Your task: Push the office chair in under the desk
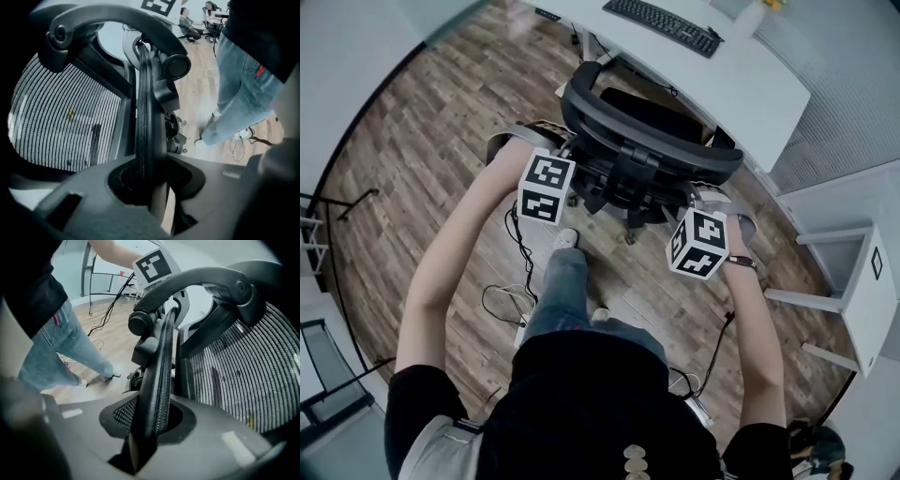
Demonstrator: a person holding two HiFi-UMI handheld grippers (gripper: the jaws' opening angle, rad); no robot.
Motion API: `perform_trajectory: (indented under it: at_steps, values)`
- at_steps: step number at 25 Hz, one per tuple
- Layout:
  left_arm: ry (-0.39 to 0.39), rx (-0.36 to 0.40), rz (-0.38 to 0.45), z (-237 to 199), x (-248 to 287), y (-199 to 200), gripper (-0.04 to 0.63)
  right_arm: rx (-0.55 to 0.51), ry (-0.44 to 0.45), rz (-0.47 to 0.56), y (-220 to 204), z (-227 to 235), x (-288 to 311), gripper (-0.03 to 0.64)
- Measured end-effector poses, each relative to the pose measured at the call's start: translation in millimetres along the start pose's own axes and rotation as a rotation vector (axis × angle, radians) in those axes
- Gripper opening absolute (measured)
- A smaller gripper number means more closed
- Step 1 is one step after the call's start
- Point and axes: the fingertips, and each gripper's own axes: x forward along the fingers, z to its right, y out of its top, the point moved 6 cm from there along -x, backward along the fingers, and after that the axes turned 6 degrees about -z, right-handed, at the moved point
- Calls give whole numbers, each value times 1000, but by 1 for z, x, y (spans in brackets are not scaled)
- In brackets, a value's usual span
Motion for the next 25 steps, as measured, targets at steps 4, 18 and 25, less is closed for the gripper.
perform_trajectory:
  at_steps: [4, 18, 25]
  values:
    - [17, 62, 39, -43, 23, -29, 94, 65, 1, -28, 11, 41, 22, 100]
    - [22, 270, 148, -166, 94, -99, 95, 278, -47, -134, 38, 144, 80, 103]
    - [19, 312, 169, -203, 115, -100, 98, 327, -58, -159, 28, 171, 92, 104]
